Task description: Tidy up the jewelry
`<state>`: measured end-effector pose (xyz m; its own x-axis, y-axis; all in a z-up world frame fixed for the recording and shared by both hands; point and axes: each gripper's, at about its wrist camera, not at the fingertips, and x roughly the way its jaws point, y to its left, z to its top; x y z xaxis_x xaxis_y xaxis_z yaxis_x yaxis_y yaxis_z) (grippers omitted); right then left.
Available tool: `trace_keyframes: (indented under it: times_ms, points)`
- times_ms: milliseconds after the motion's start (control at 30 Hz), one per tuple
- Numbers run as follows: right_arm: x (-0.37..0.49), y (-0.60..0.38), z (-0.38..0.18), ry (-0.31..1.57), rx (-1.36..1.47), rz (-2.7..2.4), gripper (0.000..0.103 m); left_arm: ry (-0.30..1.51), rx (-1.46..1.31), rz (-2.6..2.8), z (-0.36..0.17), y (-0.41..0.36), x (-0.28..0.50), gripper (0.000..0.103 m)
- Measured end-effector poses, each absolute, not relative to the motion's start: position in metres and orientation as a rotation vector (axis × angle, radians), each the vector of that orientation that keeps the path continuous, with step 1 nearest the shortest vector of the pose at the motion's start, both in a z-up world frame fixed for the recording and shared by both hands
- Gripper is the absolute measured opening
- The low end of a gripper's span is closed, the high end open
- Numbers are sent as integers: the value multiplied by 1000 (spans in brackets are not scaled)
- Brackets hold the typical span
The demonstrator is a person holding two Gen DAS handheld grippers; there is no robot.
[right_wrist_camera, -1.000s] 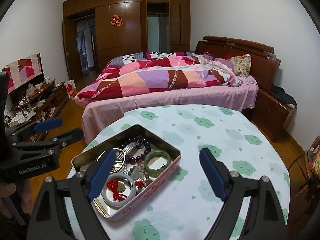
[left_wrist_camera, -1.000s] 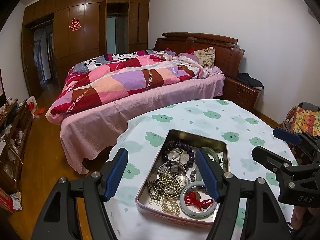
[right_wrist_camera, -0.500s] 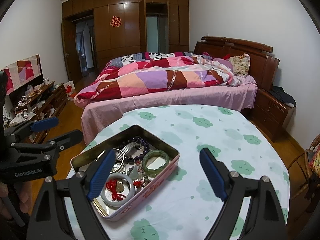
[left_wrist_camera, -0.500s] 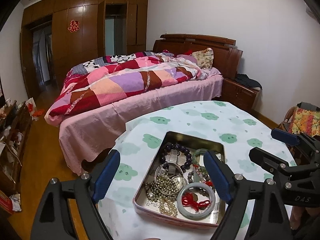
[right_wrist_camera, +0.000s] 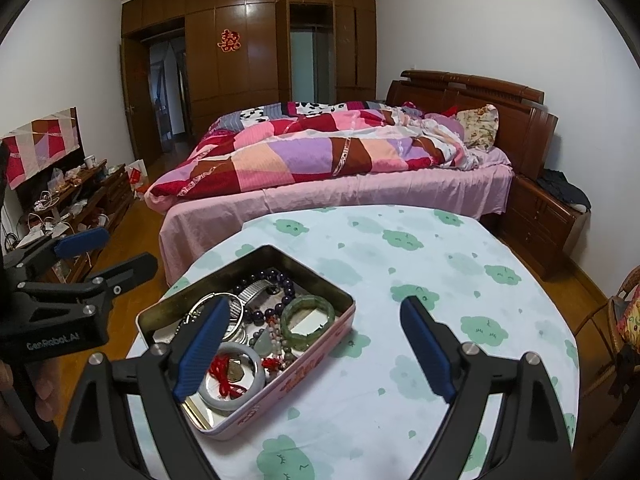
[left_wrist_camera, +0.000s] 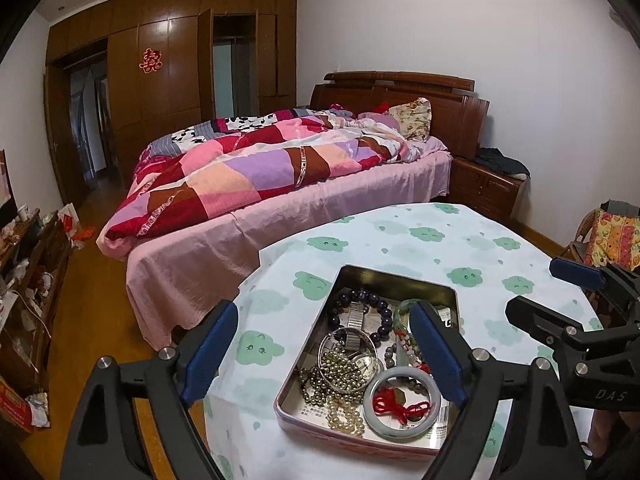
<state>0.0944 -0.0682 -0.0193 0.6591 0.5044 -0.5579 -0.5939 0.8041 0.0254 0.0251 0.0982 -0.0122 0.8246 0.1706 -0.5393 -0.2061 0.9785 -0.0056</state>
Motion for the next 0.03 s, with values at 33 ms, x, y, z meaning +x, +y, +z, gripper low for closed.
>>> trace_keyframes:
  times_ms: [33]
  points:
    - [94, -68, -19, 580, -165, 624, 89, 568, -65, 197, -12, 98, 25, 87]
